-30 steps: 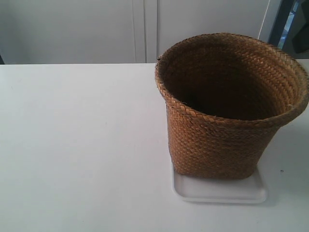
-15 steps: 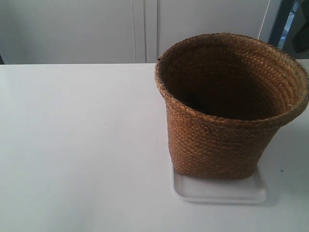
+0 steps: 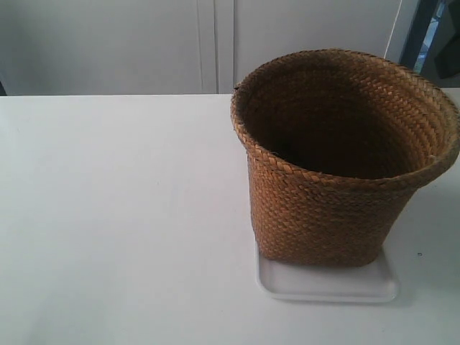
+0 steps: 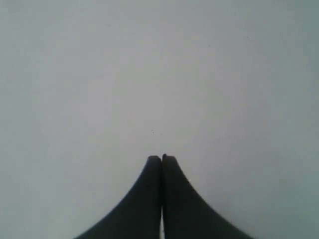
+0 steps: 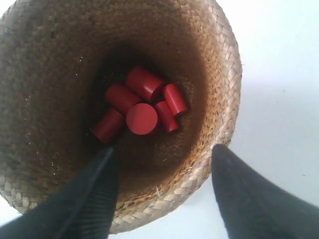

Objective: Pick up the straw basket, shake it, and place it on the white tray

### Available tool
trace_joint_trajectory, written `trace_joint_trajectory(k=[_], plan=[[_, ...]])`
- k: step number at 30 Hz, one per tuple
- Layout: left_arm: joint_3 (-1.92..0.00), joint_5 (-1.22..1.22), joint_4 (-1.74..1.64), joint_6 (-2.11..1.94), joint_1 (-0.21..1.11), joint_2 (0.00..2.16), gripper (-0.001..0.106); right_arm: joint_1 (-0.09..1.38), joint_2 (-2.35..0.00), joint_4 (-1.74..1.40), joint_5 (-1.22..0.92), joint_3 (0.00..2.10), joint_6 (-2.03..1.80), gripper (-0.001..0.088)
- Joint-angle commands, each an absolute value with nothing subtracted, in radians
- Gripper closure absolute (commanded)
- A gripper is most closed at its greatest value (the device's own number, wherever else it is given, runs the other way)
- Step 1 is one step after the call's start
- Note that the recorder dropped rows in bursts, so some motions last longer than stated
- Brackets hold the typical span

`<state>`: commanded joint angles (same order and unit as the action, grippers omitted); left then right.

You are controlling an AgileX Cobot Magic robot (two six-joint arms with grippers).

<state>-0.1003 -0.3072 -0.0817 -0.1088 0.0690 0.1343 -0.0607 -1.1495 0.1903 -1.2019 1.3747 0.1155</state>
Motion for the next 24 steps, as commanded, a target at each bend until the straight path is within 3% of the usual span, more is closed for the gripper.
trace_joint_trajectory(k=[11,24], plan=[[-0.004,-0.324,-0.024,-0.071,0.057,0.003,0.105,-0.061,-1.150,0.190,-1.202,1.375,0.115,0.0343],[0.000,-0.230,-0.018,-0.074,-0.038,0.000,0.105,-0.061,-1.150,0.190,-1.203,1.375,0.115,0.0343]])
